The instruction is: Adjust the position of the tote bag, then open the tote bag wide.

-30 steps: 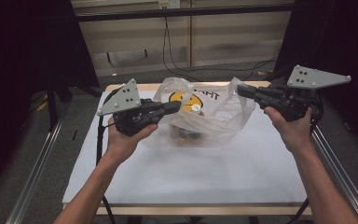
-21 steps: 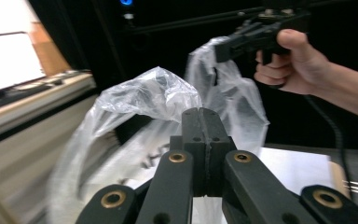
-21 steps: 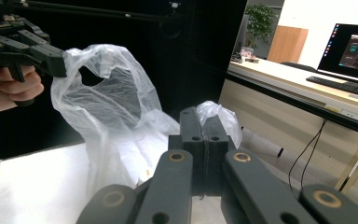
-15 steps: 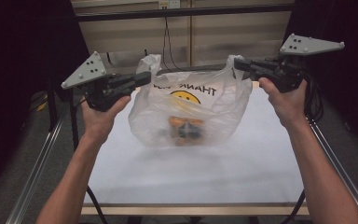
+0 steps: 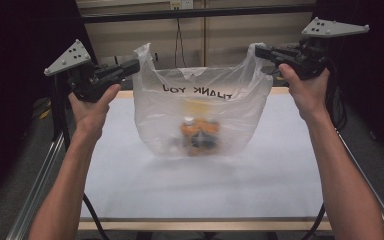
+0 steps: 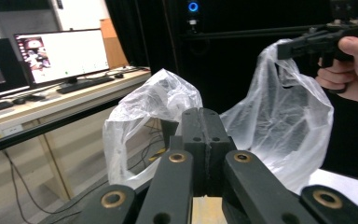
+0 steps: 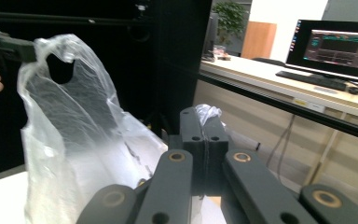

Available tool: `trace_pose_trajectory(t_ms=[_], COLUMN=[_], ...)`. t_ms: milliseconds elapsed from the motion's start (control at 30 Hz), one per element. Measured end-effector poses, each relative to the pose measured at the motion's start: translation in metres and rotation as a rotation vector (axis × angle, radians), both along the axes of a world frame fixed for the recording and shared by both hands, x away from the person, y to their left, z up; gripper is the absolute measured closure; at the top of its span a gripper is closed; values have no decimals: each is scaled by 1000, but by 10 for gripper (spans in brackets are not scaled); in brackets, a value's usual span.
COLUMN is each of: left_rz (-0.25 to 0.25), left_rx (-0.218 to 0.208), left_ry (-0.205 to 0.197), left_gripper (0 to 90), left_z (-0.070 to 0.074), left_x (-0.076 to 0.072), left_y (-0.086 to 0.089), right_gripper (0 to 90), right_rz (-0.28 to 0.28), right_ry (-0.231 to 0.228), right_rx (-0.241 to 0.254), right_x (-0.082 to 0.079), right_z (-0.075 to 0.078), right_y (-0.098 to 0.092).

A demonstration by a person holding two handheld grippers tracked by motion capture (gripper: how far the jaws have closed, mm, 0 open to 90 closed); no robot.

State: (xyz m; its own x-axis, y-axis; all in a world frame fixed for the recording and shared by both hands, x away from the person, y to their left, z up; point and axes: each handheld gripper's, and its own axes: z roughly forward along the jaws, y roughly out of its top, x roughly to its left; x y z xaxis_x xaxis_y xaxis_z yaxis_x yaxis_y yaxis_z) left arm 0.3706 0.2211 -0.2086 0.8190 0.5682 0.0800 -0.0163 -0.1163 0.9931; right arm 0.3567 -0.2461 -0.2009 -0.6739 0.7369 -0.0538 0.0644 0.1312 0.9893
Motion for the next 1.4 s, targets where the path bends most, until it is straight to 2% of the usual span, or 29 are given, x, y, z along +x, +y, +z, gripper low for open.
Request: trace_pose_trajectory(t_ms=[100,133,167,200,233,300,333,433,467,600,667,700,867,967,1000,1067,1100,1133,1200,1267,1300,1333,1400], left_rz=[20,26,39,44,52,70,81,98,112,149,158,159,183,179,148,126,112,97,85,82,80,85,79], left_rx=[-9,2,-14,0,-8,-12,3,-15,-13,-46,-76,-63,-67,-84,-109,-123,-110,-116,-116,-121,-114,-118,-109], left_ry=[3,3,12,5,9,9,0,7,6,23,41,34,40,50,59,52,48,43,41,50,47,48,56], left_gripper=[900,900,900,900,900,900,900,900,900,900,900,900,900,900,900,900,898,889,798,666,590,590,479], left_z=[2,3,4,6,7,9,10,11,11,8,6,6,2,0,-1,-1,-1,-1,-1,-2,-2,-3,-5], left_x=[6,8,11,13,15,17,18,18,19,23,24,25,25,25,25,25,25,25,25,26,25,25,24], left_y=[5,7,7,10,12,16,19,24,27,41,46,50,56,54,52,48,47,44,39,35,35,33,35], right_gripper=[900,900,900,900,900,900,900,900,900,900,900,900,900,900,900,900,890,877,789,747,650,650,538], right_rz=[-18,-25,-32,-36,-42,-42,-46,-52,-52,-79,-89,-92,-127,-131,-128,-111,-104,-99,-91,-82,-69,-69,-52], right_ry=[8,10,12,16,18,21,19,21,25,32,31,31,36,41,41,37,34,31,33,29,26,26,34], right_rx=[0,-2,-2,-2,1,4,2,0,6,21,16,17,18,25,23,23,26,25,21,23,27,27,37], right_x=[5,7,10,13,15,19,22,27,29,33,33,33,35,37,37,36,35,34,33,31,29,29,27], right_z=[3,4,4,5,5,6,6,8,8,7,7,7,6,4,4,2,2,2,2,0,-2,-2,-5], right_y=[-5,-6,-7,-8,-8,-8,-7,-4,-4,-3,-5,-6,-12,-14,-14,-13,-12,-11,-8,-6,-5,-5,-3])
